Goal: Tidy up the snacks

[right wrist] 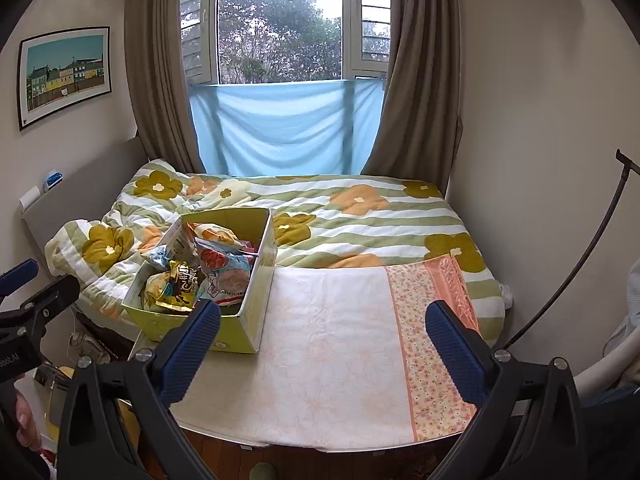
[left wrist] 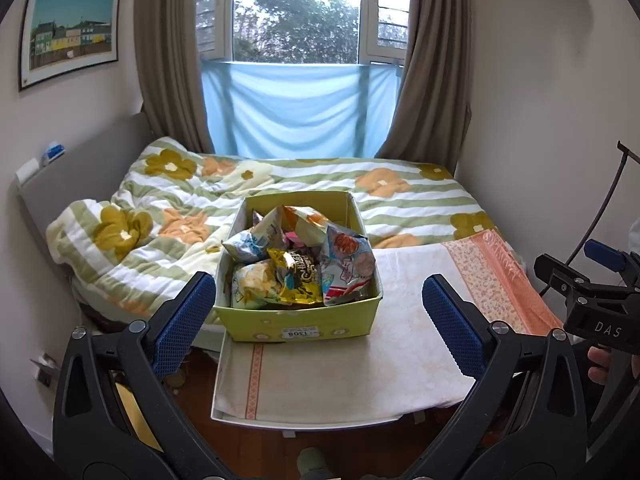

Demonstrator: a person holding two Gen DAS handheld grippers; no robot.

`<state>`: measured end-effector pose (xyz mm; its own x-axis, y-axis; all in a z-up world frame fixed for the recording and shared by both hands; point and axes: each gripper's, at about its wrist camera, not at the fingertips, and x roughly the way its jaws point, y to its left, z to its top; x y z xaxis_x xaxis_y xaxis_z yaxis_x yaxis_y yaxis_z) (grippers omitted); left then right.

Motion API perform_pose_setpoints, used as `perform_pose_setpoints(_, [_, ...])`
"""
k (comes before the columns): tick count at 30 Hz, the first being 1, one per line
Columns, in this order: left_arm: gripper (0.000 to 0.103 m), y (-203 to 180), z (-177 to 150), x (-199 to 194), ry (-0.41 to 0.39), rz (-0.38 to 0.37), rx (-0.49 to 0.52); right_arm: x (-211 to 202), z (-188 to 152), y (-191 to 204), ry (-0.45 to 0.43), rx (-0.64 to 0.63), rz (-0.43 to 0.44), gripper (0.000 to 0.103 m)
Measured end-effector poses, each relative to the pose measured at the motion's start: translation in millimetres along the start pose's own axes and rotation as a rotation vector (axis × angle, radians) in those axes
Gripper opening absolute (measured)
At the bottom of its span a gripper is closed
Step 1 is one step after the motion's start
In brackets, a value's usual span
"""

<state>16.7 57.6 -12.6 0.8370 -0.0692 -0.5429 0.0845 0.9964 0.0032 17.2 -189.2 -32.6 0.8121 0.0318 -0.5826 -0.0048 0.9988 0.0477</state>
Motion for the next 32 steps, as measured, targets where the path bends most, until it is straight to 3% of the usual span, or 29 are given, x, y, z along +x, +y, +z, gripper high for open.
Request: perform_pose_setpoints(32, [0.103,-5,1,13,-0.033,0.059,0.033,15,3,1,0.019,0.001,-0.005,0.102])
